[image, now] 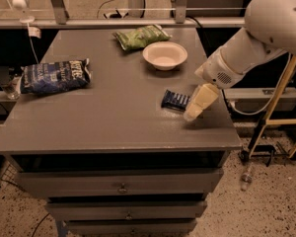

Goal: Move rxbar blueberry near blue chip bag

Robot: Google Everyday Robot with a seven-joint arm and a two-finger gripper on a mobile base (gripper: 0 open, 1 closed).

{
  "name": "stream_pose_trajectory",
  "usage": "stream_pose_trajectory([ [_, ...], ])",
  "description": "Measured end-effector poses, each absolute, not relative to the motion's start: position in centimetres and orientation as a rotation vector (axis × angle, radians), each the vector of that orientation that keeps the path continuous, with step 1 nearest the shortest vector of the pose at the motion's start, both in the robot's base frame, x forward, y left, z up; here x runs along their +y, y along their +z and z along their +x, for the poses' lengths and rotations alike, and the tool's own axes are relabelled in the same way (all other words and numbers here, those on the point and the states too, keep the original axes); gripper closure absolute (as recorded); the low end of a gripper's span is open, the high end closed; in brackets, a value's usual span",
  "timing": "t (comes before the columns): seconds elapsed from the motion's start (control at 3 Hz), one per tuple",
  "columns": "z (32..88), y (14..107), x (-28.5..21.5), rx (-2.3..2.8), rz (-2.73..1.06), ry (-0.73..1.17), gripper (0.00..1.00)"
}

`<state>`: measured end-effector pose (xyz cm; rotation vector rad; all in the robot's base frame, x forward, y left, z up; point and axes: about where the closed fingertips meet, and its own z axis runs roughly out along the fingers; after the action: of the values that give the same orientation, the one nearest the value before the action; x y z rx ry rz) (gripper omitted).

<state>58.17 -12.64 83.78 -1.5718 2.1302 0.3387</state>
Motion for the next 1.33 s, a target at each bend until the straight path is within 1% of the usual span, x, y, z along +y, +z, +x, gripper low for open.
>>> stream_pose_trajectory([
  [0.33,58.53,82.60,-11.68,2.151,-1.589,0.348,0.18],
  [1.33,58.69,82.65,-11.16,2.166,-1.601,0.332,0.88],
])
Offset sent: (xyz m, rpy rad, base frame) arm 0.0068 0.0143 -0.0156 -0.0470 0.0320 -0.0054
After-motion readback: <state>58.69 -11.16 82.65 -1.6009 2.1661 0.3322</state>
